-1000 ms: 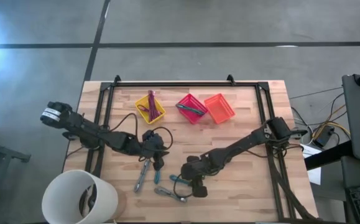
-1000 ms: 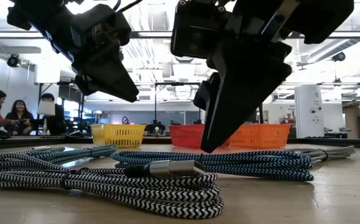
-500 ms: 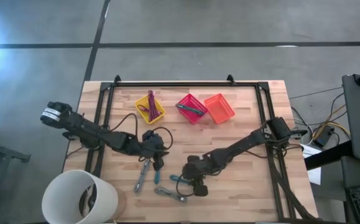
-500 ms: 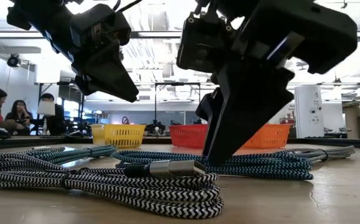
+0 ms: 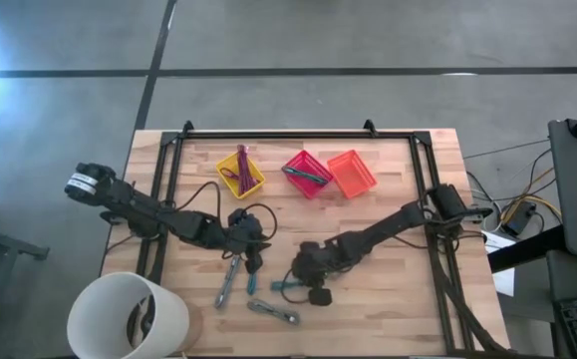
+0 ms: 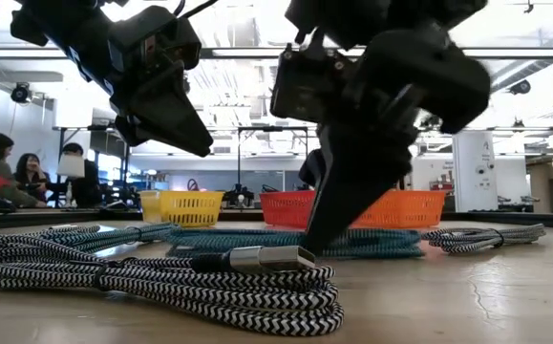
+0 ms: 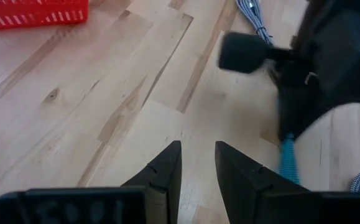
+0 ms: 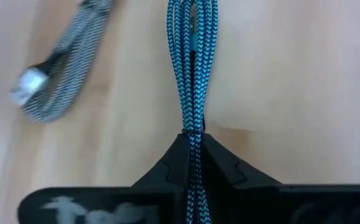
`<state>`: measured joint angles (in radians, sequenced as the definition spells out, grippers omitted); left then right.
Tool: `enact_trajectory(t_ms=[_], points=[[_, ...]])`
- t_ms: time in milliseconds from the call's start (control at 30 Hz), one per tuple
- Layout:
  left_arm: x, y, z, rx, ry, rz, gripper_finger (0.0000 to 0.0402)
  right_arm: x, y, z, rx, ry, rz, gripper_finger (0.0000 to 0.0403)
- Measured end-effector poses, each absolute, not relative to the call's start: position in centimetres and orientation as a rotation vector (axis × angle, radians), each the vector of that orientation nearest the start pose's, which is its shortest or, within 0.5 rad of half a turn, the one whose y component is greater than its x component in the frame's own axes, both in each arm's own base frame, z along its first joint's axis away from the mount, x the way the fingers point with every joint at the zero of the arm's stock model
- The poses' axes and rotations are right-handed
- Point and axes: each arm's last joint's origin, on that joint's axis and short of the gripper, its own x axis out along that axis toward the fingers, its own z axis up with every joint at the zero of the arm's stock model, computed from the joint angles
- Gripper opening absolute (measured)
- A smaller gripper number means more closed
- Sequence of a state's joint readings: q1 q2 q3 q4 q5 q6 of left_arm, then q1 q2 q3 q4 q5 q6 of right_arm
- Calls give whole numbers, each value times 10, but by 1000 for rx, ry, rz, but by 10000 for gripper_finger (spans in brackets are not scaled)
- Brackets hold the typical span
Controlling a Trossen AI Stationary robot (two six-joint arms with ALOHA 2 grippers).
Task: Pick & Place USB Port
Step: Put the right black blue USB cable into the red bin
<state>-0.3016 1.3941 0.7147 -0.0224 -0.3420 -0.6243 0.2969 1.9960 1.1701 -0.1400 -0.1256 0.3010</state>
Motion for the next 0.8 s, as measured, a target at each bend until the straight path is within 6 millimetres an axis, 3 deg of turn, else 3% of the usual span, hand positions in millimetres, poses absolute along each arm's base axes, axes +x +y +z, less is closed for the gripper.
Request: enact_trajectory(t_ms=[200,400,600,800], points=[[265,-72,195,-381,619,242,96,369,80,161,169,1023,106,17],[265,-71,196,-361,593,294,96,361,36,208,102,878,3,17],[264,-70,195,-348,590,317,96,350,-13,243,16,748,-248,16],[264,-71,195,-348,585,323,96,347,-58,238,-9,757,-403,16]])
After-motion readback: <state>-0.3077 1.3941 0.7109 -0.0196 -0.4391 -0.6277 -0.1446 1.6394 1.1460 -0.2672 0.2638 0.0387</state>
